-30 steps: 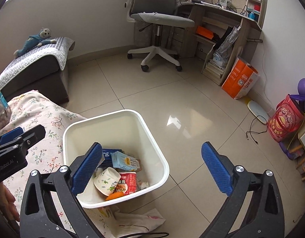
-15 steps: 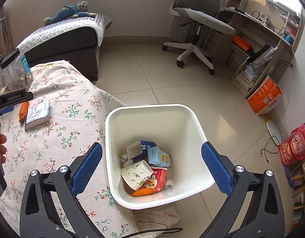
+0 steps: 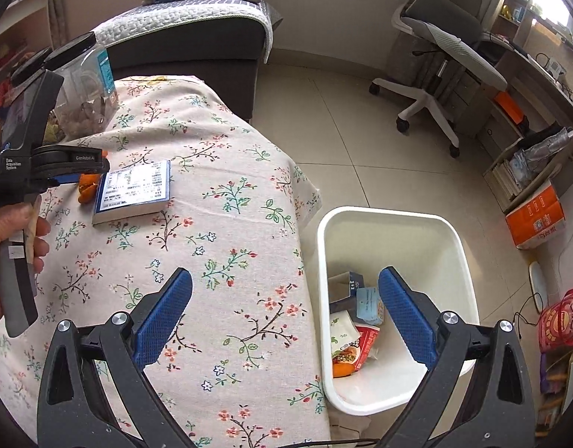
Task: Collect trash
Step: 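Grasp the second orange peel with the left gripper while the right grasps the blue card box, then carry the orange peel and blue card box to the bin and release both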
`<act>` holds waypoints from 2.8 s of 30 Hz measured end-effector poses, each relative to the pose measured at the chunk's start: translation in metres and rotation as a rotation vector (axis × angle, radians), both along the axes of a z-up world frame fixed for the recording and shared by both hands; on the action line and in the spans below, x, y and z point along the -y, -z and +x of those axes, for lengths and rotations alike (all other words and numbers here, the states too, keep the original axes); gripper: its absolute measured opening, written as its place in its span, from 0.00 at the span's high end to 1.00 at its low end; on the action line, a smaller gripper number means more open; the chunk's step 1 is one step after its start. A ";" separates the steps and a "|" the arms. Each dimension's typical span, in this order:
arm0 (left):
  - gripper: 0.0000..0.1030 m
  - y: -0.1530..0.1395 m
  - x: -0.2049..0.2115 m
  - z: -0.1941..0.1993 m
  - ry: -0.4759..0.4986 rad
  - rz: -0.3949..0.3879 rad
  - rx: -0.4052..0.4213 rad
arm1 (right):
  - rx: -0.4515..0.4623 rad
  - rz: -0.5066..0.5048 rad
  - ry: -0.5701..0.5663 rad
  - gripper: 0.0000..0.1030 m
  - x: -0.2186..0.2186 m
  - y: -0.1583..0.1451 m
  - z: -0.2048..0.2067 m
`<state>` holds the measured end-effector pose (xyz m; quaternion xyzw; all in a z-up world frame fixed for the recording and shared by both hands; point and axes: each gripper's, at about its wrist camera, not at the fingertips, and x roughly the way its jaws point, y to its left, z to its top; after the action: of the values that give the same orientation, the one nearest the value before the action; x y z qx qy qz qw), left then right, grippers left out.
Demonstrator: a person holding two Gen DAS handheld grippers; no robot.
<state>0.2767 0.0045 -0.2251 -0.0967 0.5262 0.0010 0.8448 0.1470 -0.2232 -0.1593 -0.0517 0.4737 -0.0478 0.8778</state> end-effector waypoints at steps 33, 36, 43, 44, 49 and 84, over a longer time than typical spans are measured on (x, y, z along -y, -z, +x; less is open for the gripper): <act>0.79 -0.099 -0.083 -0.165 0.223 -0.100 0.087 | -0.355 -0.042 -0.990 0.10 -0.146 0.075 0.125; 0.79 -0.085 -0.089 -0.157 0.199 -0.127 0.021 | -0.304 0.024 -0.925 0.14 -0.133 0.073 0.115; 0.44 -0.042 -0.071 -0.167 0.145 -0.138 -0.202 | -0.248 0.075 -0.736 0.45 -0.123 0.065 0.061; 0.44 -0.036 -0.068 -0.168 0.127 -0.154 -0.220 | -0.244 0.087 -0.701 0.45 -0.120 0.064 0.056; 0.43 0.000 -0.069 -0.171 -0.026 -0.200 -0.320 | -0.272 0.209 -0.570 0.28 -0.104 0.066 0.054; 0.82 -0.056 -0.039 -0.188 0.191 -0.162 -0.056 | 0.063 0.308 -0.238 0.50 -0.018 -0.052 -0.075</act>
<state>0.0885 0.0439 -0.1689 -0.1139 0.5549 -0.1192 0.8154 0.0724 -0.2054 -0.1075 0.0292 0.4385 0.1281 0.8891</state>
